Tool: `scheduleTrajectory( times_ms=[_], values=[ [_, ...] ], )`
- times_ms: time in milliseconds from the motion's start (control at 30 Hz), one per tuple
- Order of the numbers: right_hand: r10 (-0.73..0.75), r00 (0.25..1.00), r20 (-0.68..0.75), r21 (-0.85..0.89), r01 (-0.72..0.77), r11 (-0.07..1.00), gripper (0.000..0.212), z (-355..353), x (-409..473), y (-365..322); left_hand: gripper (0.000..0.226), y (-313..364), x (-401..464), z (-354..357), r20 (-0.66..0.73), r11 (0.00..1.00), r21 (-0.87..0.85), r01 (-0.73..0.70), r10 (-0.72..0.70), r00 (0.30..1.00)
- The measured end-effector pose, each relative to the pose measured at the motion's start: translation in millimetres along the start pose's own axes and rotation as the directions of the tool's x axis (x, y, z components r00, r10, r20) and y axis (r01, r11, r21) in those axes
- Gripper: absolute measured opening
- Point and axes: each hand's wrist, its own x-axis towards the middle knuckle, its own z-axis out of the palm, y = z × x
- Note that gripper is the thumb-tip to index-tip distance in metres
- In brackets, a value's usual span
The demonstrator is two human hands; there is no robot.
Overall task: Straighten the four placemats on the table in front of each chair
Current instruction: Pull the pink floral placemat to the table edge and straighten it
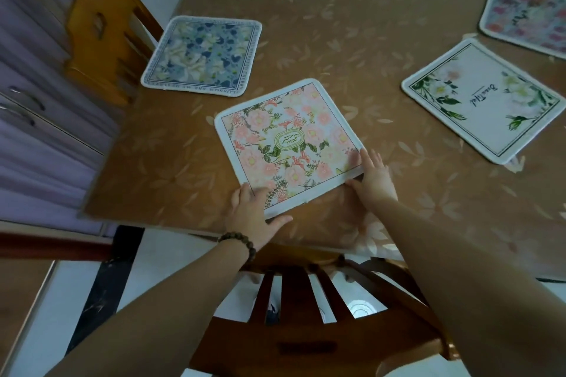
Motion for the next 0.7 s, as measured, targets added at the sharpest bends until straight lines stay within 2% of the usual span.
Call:
scheduleTrajectory(
  times_ms=[167, 300, 400, 700],
  values=[
    [0.087, 0.995, -0.045, 0.011, -0.086, 0.996, 0.097, 15.9, -36.4, -17.6, 0.081, -29.8, 32.0, -20.7, -0.034, 0.992, 0.075, -0.105, 0.108, 0.994],
    [0.141, 0.989, -0.043, 0.032, -0.139, 0.990, 0.109, 38.9, -62.5, -45.4, 0.092, -54.9, 75.3, -48.2, 0.019, 0.979, 0.164, -0.125, 0.123, 0.992],
    [0.188, 0.981, -0.050, 0.092, -0.183, 0.979, 0.115, 57.6, -73.5, -68.5, 0.094, -66.8, 110.1, -67.9, 0.005, 0.970, 0.203, -0.134, 0.135, 0.991],
    [0.233, 0.967, -0.099, 0.100, -0.223, 0.970, 0.115, 82.8, -72.7, -95.9, 0.096, -68.0, 183.6, -81.9, 0.005, 0.973, 0.158, -0.166, 0.168, 0.986]
  ],
)
